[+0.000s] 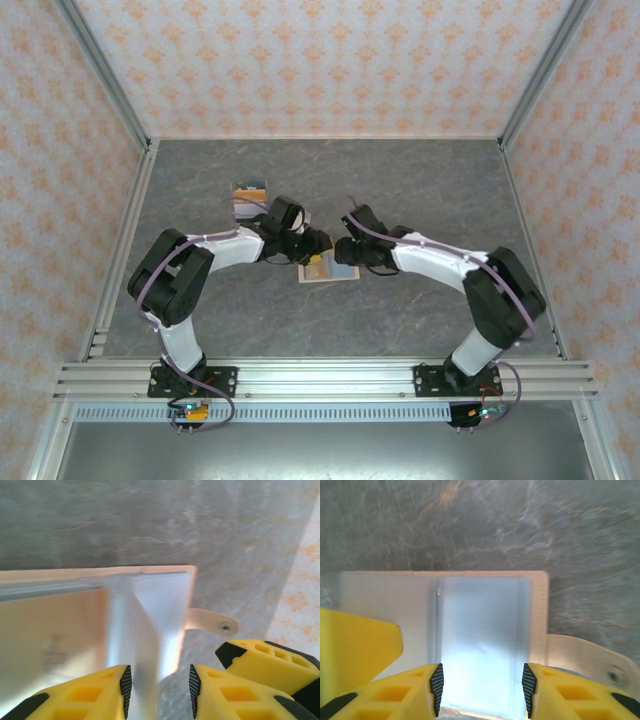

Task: Take the credit cards out of the card holder

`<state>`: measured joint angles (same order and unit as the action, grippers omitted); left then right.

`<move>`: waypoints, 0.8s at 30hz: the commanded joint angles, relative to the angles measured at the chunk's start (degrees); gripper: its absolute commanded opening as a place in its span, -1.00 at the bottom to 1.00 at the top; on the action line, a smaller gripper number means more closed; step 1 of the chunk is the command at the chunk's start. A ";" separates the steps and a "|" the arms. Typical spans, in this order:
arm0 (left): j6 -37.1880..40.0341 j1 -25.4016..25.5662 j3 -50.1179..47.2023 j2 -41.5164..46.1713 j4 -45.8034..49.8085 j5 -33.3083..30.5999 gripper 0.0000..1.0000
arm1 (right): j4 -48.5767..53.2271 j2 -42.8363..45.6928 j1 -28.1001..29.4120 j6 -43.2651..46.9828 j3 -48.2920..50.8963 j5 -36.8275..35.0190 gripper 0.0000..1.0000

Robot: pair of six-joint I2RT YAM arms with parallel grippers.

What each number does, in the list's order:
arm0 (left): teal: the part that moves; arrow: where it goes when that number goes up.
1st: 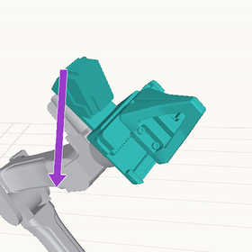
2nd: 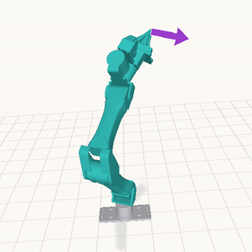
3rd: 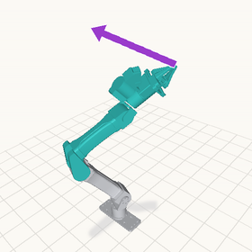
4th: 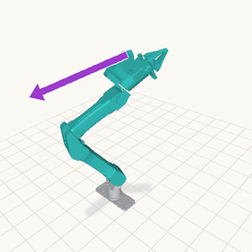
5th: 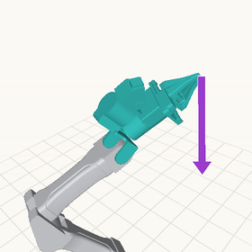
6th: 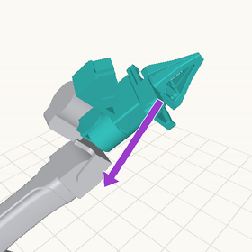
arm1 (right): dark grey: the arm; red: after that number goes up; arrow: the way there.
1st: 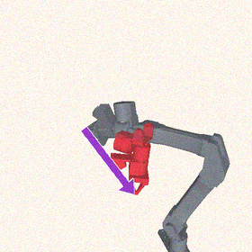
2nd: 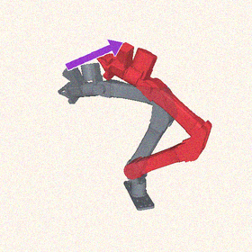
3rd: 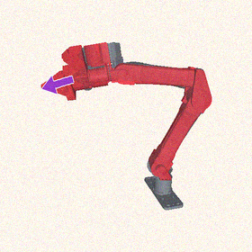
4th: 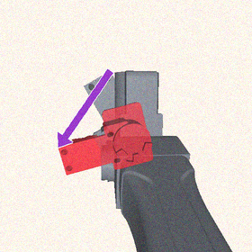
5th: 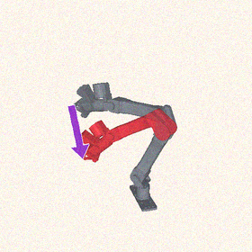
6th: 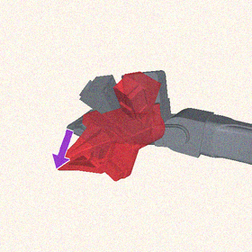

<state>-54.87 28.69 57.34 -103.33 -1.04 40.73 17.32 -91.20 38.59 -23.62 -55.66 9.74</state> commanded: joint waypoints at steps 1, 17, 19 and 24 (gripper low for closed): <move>-1.08 1.42 2.99 -1.49 -2.87 2.49 -0.17 | -5.38 5.29 -0.85 -2.00 2.90 -2.81 -0.01; 2.09 -1.13 3.29 2.42 4.84 -3.87 0.00 | -11.03 6.83 -1.58 -1.96 4.80 9.77 -0.06; 2.75 -2.31 2.04 3.50 6.41 -4.96 -0.03 | -11.17 5.12 -1.59 -2.56 4.13 11.44 -0.10; 3.47 -3.56 -0.33 4.11 8.65 -6.44 -0.25 | -10.94 -0.56 -1.53 -4.60 1.98 14.36 -0.24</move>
<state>-53.25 25.19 58.46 -99.85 3.68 36.64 7.51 -89.25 36.95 -26.76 -51.46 20.71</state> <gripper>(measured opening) 0.396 0.393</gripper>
